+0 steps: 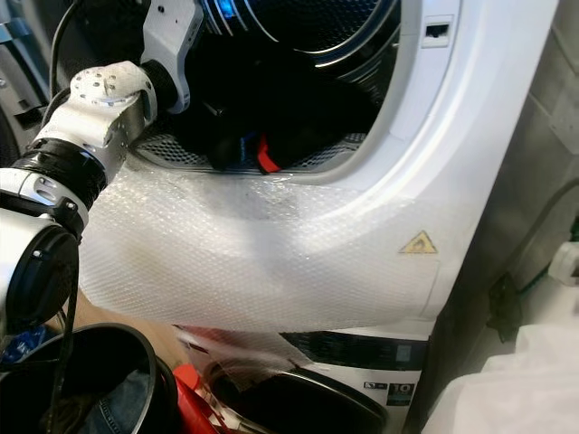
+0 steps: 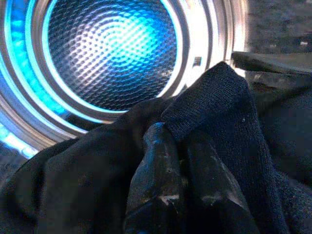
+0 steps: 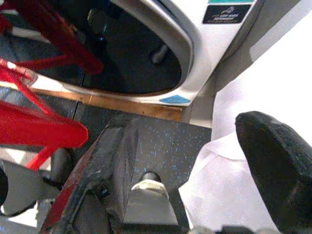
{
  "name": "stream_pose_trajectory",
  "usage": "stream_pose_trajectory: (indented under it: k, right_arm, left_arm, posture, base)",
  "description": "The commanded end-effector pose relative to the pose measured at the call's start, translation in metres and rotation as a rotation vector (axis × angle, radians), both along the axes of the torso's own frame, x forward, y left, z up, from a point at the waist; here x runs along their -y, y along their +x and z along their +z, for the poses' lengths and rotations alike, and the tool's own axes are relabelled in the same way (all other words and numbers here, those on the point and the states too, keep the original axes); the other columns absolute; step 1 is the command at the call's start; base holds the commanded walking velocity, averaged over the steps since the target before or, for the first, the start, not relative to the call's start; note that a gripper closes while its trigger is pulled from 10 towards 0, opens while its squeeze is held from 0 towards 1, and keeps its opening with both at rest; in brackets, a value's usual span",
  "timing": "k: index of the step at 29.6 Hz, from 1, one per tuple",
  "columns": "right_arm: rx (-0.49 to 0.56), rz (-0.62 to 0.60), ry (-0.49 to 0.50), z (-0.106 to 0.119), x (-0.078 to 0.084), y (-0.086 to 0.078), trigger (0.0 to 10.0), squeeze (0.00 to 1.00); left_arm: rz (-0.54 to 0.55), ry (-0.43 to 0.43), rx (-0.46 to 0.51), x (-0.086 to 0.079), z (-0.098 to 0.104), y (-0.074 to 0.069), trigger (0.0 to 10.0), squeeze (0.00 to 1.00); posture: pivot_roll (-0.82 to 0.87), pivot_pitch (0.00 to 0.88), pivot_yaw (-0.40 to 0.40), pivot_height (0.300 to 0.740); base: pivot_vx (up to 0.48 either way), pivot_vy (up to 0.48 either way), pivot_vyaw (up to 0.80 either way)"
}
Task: Clothes washing
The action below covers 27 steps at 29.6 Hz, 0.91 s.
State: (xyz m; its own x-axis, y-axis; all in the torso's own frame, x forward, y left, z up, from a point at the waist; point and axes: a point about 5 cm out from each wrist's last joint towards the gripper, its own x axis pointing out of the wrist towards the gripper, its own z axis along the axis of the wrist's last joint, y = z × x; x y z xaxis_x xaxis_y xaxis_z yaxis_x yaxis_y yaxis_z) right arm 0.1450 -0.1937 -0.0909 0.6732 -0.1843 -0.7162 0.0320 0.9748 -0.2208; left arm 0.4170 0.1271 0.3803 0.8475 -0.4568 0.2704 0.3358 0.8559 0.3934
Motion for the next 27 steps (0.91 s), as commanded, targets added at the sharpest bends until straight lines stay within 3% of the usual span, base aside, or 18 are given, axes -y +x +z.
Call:
stream_pose_trajectory:
  k: [1, 6, 7, 8, 9, 10, 13, 18, 27]
  right_arm:
    - [0.015, -0.016, 0.006, 0.0, -0.001, -0.003, 10.0, 0.0]
    - [0.031, -0.023, -0.003, 0.001, 0.003, -0.003, 10.0, 0.0]
    - [0.033, -0.02, -0.004, 0.002, 0.003, -0.003, 10.0, 0.0]
    - [0.034, -0.018, -0.004, 0.002, 0.003, -0.003, 10.0, 0.0]
    - [0.037, -0.012, -0.004, 0.002, 0.003, -0.003, 10.0, 0.0]
    - [0.042, -0.006, -0.003, 0.002, 0.002, -0.003, 10.0, 0.0]
    - [0.052, 0.002, -0.003, 0.003, 0.002, -0.003, 10.0, 0.0]
    - [0.057, -0.003, -0.01, 0.003, 0.006, -0.003, 10.0, 0.0]
    - [0.062, -0.025, -0.02, 0.005, 0.01, -0.001, 10.0, 0.0]
  left_arm:
    - [0.071, -0.014, -0.018, -0.013, -0.001, 0.002, 10.0, 0.0]
    - [0.007, -0.008, -0.118, -0.011, -0.021, 0.004, 10.0, 0.0]
    - [-0.009, -0.013, -0.119, -0.01, -0.021, 0.004, 10.0, 0.36]
    - [-0.014, -0.017, -0.117, -0.009, -0.02, 0.004, 10.0, 0.36]
    - [-0.013, -0.014, -0.11, -0.009, -0.019, 0.004, 10.0, 0.49]
    - [-0.007, -0.025, -0.103, -0.009, -0.017, 0.004, 10.0, 1.0]
    - [0.054, -0.084, -0.072, -0.017, -0.008, 0.003, 10.0, 1.0]
    - [0.025, -0.115, -0.089, -0.019, -0.007, 0.003, 10.0, 1.0]
    - [-0.057, -0.076, -0.119, -0.011, -0.01, 0.002, 10.0, 1.0]
  posture:
    - [-0.19, 0.0, 0.162, 0.74]
    - [-0.21, 0.0, 0.158, 0.74]
    - [-0.21, 0.0, 0.15, 0.74]
    - [-0.21, 0.0, 0.15, 0.74]
    - [-0.21, 0.0, 0.148, 0.74]
    - [-0.2, 0.006, 0.146, 0.74]
    - [-0.2, 0.022, 0.143, 0.74]
    - [-0.21, 0.027, 0.144, 0.74]
    - [-0.21, 0.036, 0.154, 0.74]
  base:
    - [0.0, 0.0, 0.0]
    - [0.0, 0.0, 0.0]
    - [0.0, 0.0, 0.0]
    - [0.0, 0.0, 0.0]
    - [0.0, 0.0, 0.0]
    - [0.0, 0.0, 0.0]
    - [0.0, 0.0, 0.0]
    - [0.0, 0.0, 0.0]
    - [0.0, 0.0, 0.0]
